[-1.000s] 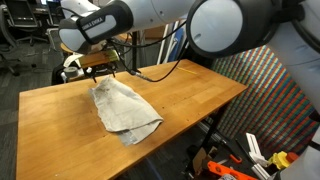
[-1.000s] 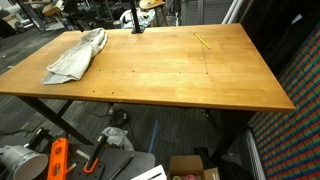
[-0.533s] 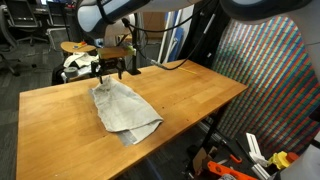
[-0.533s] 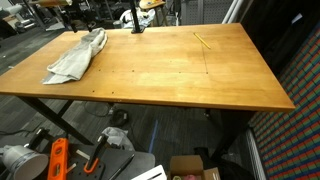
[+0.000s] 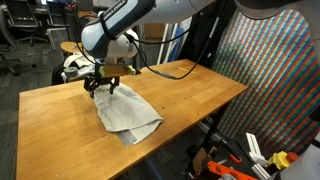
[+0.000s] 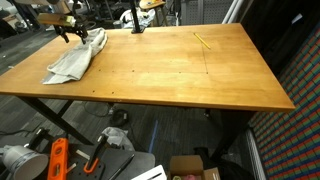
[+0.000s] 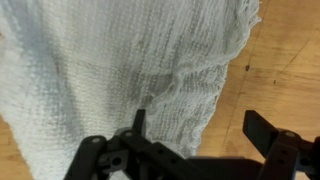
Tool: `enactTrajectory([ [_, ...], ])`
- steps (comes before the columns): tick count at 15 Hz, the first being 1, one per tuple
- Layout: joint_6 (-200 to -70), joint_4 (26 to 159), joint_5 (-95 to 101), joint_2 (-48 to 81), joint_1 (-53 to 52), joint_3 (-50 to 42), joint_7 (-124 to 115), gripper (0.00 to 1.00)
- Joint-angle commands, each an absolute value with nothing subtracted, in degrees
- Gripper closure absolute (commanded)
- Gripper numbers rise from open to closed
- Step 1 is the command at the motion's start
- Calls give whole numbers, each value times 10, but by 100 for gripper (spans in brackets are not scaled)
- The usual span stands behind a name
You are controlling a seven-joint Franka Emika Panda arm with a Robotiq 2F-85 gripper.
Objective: Fold the towel in half
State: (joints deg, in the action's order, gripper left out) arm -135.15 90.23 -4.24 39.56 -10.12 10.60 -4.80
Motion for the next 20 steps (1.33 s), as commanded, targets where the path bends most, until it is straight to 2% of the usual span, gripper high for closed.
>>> enactTrajectory([
  [1,-1458,943,-42,383,-118,92,-58,0],
  [5,-1509,941,-24,395,-136,64,-80,0],
  [13,-1532,941,-51,409,-130,90,-71,0],
  [20,-1634,926,-40,440,-152,62,-112,0],
])
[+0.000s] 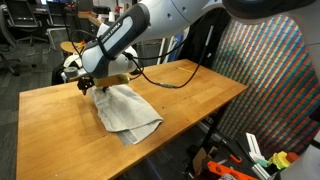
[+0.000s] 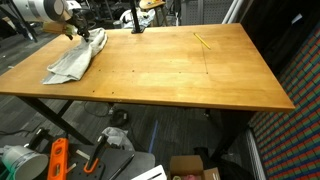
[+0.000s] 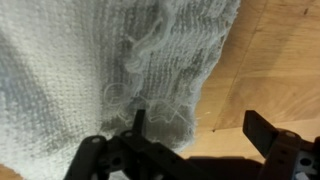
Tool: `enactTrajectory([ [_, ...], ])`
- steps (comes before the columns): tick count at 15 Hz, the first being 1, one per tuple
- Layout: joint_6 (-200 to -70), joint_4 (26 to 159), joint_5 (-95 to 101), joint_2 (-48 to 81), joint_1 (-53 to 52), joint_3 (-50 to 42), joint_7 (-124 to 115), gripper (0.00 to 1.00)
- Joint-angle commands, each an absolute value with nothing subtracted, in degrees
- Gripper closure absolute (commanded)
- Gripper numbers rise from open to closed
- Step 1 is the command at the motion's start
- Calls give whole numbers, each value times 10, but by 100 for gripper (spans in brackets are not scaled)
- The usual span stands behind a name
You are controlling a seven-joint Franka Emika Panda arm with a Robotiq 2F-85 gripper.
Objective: Fold the towel in half
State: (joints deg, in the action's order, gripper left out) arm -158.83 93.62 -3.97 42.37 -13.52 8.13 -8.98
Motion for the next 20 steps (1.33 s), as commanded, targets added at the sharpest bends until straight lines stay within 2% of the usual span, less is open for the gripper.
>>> enactTrajectory([
  [1,-1652,925,-41,445,-155,58,-117,0],
  [15,-1791,926,-47,458,-216,31,-141,0],
  [19,-1806,911,-48,468,-253,-28,-156,0],
  [20,-1757,921,-48,455,-264,-52,-165,0],
])
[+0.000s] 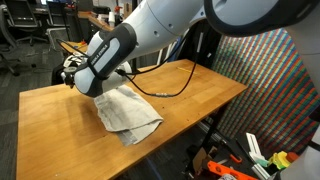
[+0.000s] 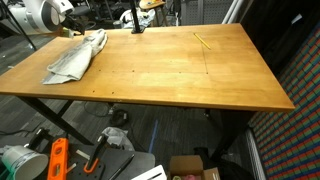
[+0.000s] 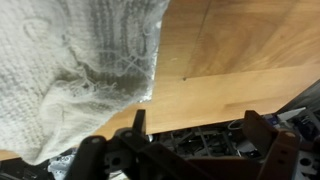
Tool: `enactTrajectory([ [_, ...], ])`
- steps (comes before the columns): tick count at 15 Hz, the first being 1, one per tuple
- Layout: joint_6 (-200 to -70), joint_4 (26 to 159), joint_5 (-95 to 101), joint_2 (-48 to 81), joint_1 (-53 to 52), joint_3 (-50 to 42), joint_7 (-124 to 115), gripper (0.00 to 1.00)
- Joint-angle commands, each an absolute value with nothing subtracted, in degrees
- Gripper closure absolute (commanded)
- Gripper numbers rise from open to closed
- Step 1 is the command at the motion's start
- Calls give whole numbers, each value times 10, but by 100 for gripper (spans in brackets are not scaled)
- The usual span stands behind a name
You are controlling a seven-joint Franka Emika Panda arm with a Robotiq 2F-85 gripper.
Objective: Fold the towel in half
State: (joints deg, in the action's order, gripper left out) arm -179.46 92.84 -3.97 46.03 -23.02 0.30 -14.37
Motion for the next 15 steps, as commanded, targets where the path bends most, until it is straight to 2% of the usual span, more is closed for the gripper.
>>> enactTrajectory([
  [1,-1738,931,-44,445,-258,-50,-162,0],
  [7,-1695,988,-55,359,-179,20,-144,0],
  [12,-1543,994,-33,337,-169,-4,-170,0],
  [15,-1522,981,-50,354,-145,24,-151,0],
])
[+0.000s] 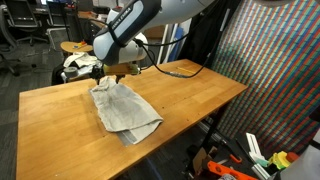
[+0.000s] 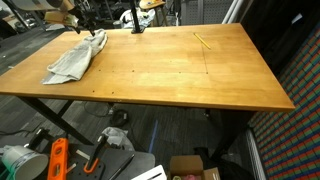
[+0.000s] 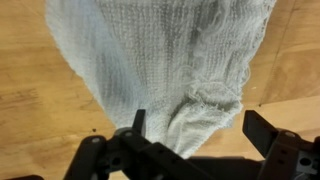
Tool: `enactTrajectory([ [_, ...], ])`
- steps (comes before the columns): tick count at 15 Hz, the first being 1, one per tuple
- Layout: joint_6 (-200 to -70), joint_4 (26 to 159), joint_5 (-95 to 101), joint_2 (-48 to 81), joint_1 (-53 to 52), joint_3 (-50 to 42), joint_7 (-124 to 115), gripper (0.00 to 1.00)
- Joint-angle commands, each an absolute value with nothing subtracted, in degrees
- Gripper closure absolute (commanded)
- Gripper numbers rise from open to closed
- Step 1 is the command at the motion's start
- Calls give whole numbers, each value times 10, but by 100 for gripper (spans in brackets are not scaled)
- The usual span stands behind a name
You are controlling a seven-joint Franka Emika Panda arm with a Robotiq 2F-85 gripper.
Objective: Fold the towel in half
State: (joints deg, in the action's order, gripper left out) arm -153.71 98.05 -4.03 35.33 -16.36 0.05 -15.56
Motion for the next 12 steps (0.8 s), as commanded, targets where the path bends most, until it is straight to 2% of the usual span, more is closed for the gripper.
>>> enactTrajectory([
  [1,-1532,979,-56,362,-140,32,-149,0],
  [6,-1545,971,-76,381,-132,67,-147,0],
  [12,-1631,952,-76,410,-151,57,-172,0],
])
